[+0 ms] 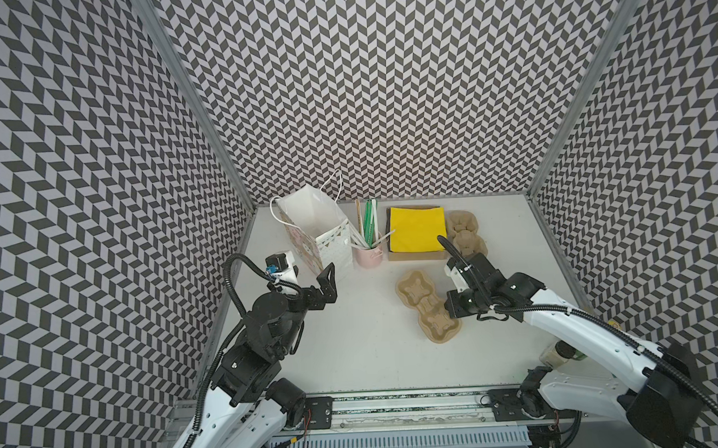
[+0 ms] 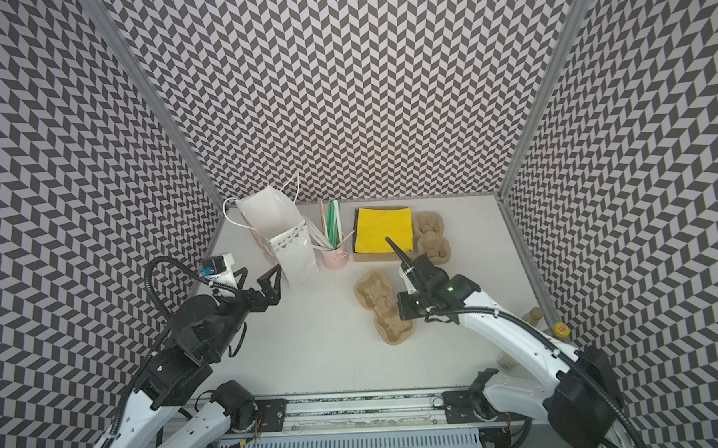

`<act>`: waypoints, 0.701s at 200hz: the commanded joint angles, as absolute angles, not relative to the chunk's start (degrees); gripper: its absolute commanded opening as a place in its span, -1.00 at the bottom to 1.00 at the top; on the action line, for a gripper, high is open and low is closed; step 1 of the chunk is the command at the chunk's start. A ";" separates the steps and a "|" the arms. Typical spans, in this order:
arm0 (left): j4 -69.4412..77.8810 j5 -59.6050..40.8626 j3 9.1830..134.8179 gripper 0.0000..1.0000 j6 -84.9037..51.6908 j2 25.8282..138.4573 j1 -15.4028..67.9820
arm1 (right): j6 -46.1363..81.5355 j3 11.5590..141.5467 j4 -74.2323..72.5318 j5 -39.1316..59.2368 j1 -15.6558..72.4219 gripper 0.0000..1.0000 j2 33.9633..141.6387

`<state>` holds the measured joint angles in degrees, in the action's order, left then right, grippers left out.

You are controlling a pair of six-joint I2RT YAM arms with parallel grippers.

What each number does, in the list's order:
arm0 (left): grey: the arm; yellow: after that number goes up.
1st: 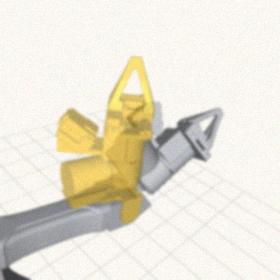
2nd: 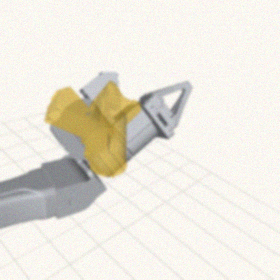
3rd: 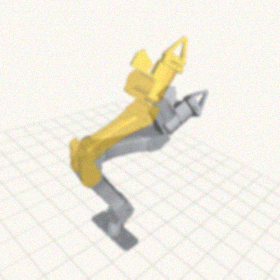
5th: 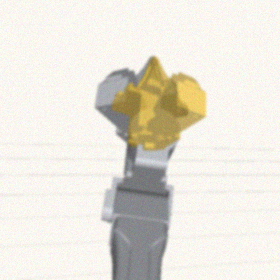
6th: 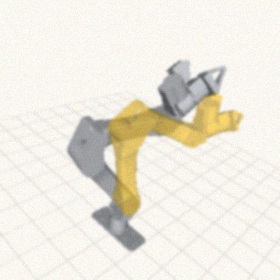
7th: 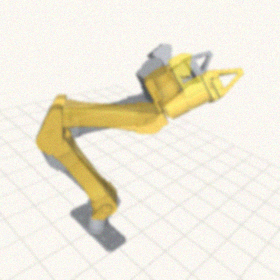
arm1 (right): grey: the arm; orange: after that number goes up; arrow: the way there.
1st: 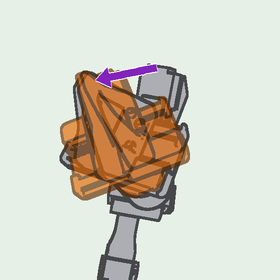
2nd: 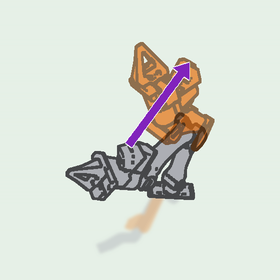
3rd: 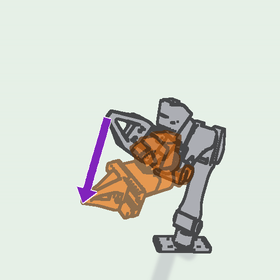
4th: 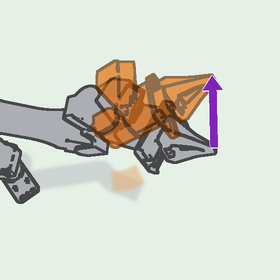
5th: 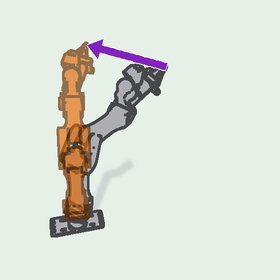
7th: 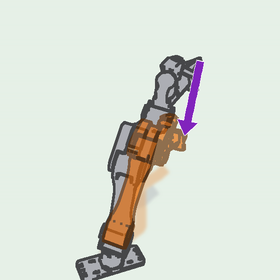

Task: Pack the takeout coffee
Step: 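Carry the pulp carrier toward the robot and lower it with the right gripper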

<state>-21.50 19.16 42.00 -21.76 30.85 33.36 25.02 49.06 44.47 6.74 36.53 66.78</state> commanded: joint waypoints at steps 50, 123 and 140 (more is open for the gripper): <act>-21.05 16.75 41.30 1.00 -21.64 32.90 33.49 | 28.83 44.91 39.36 3.45 41.40 -0.70 64.53; -20.86 15.22 41.31 1.00 -21.17 34.15 33.49 | 29.66 48.94 42.17 -2.36 41.64 -0.17 63.97; -20.83 15.12 41.31 1.00 -21.10 34.23 33.46 | 29.53 51.00 42.20 -2.04 42.46 -0.18 63.72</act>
<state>-21.47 15.68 41.78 -21.58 34.17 33.36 28.80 46.96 43.05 0.21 41.39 65.30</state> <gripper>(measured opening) 0.997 0.413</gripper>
